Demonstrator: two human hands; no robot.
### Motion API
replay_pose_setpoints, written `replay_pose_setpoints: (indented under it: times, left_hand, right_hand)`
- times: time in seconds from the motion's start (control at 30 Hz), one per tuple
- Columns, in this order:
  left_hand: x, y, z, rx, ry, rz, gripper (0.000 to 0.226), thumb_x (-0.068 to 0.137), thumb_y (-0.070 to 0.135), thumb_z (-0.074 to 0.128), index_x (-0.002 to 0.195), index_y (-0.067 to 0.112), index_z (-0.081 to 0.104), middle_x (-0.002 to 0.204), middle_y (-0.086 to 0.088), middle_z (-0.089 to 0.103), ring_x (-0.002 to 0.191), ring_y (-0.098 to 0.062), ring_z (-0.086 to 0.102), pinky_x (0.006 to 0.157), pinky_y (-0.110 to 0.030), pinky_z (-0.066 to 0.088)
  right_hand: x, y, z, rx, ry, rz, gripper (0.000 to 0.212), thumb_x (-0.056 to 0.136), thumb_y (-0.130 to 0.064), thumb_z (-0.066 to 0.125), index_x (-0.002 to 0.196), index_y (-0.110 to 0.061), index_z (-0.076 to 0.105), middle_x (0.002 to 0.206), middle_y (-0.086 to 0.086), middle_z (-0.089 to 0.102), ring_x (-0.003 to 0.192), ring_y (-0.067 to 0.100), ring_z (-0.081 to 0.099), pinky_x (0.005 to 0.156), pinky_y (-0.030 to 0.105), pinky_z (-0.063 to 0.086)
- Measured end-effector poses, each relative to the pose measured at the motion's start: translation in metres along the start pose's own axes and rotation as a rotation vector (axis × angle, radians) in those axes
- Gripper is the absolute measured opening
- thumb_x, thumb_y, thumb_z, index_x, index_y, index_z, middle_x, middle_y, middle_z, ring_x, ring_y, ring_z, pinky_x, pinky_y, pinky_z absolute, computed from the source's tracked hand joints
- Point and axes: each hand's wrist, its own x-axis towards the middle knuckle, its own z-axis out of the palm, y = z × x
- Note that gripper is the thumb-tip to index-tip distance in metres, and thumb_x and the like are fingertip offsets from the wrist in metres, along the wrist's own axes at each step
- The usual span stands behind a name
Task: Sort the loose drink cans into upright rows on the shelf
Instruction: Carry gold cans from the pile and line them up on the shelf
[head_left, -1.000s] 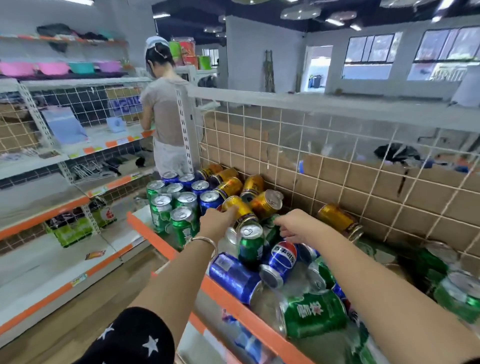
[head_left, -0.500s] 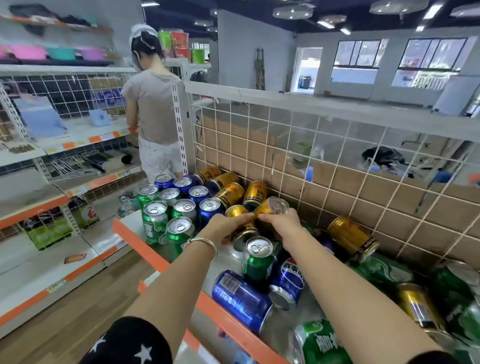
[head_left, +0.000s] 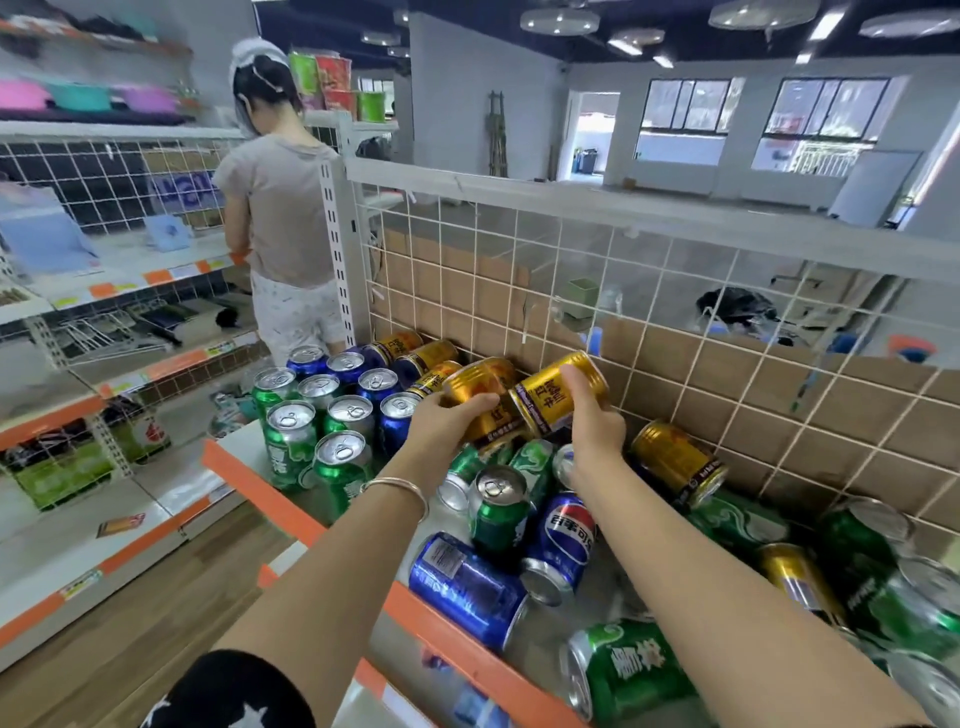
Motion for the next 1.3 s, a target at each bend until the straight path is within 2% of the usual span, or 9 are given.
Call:
replay_pose_setpoints:
  times: [0.13,0.33,0.6,0.77,0.83,0.9,1.03,1.2,1.3]
  left_hand:
    - [-0.011,0.011,0.028,-0.145,-0.131,0.025,0.044,0.08,0.016,0.07,0.119,0.005,0.054,0.109,-0.016,0.065,0.099,-0.028,0.064,0.085,-0.036,0.054]
    - [-0.046,0.008,0.094,-0.317,-0.362,-0.06,0.023,0.087,0.02,0.058,0.106,0.007,0.059,0.09,-0.01,0.068,0.074,-0.019,0.067,0.066,-0.026,0.056]
    - [-0.151,-0.029,0.211,-0.26,-0.678,-0.247,0.064,0.072,0.033,0.067,0.128,0.008,0.053,0.104,-0.013,0.067,0.084,-0.026,0.065,0.078,-0.037,0.054]
    - [-0.253,-0.061,0.281,-0.186,-0.832,-0.309,0.028,0.088,0.023,0.054,0.112,0.009,0.058,0.09,-0.011,0.07,0.073,-0.022,0.067,0.061,-0.027,0.058]
    - [-0.297,-0.077,0.307,-0.154,-0.89,-0.322,0.015,0.09,0.016,0.051,0.1,0.01,0.06,0.076,-0.007,0.071,0.062,-0.019,0.068,0.054,-0.025,0.057]
    - [-0.342,-0.096,0.332,-0.123,-0.951,-0.332,0.013,0.09,0.013,0.05,0.099,0.01,0.059,0.081,-0.009,0.068,0.067,-0.021,0.067,0.062,-0.03,0.059]
    - [-0.424,-0.131,0.371,-0.128,-1.049,-0.378,0.016,0.091,0.014,0.052,0.104,0.008,0.058,0.097,-0.016,0.066,0.092,-0.033,0.062,0.092,-0.049,0.048]
    - [-0.505,-0.155,0.419,-0.026,-1.143,-0.419,0.036,0.086,0.017,0.061,0.116,-0.003,0.058,0.1,-0.02,0.068,0.083,-0.029,0.066,0.074,-0.037,0.057]
    - [-0.538,-0.169,0.443,0.059,-1.264,-0.483,0.048,0.085,0.021,0.065,0.123,-0.004,0.053,0.117,-0.027,0.062,0.101,-0.037,0.064,0.088,-0.049,0.053]
  right_hand:
    - [-0.014,-0.033,-0.019,0.068,-0.088,-0.085,0.044,0.079,-0.041,0.071,0.112,-0.02,0.052,0.11,0.003,0.063,0.1,0.016,0.059,0.096,0.037,0.047]
    - [-0.025,-0.064,-0.085,0.148,-0.035,-0.142,0.046,0.082,-0.042,0.065,0.119,-0.018,0.053,0.104,0.006,0.065,0.1,0.021,0.063,0.082,0.037,0.053]
    - [-0.097,-0.074,-0.253,0.147,0.282,-0.186,0.084,0.063,-0.064,0.07,0.129,-0.015,0.051,0.113,0.012,0.065,0.094,0.027,0.066,0.089,0.046,0.054]
    - [-0.18,-0.079,-0.371,0.06,0.448,-0.255,0.047,0.075,-0.047,0.074,0.104,-0.011,0.065,0.087,0.004,0.071,0.074,0.018,0.069,0.072,0.033,0.056]
    - [-0.214,-0.079,-0.417,-0.087,0.521,-0.265,0.052,0.07,-0.053,0.075,0.1,-0.011,0.07,0.084,0.002,0.072,0.077,0.018,0.069,0.08,0.036,0.057]
    - [-0.249,-0.077,-0.46,-0.231,0.535,-0.239,0.066,0.059,-0.066,0.073,0.099,-0.013,0.07,0.098,0.007,0.072,0.091,0.023,0.068,0.09,0.041,0.053]
    - [-0.318,-0.069,-0.534,-0.208,0.564,-0.164,0.051,0.072,-0.057,0.071,0.097,-0.013,0.066,0.099,0.012,0.071,0.088,0.025,0.068,0.09,0.041,0.053]
    - [-0.388,-0.066,-0.618,-0.088,0.643,-0.107,0.028,0.084,-0.037,0.067,0.093,-0.012,0.062,0.079,0.009,0.067,0.068,0.024,0.065,0.065,0.032,0.054]
    - [-0.424,-0.062,-0.662,-0.078,0.629,-0.087,0.044,0.075,-0.03,0.076,0.108,-0.007,0.059,0.091,0.015,0.07,0.077,0.028,0.069,0.074,0.043,0.058]
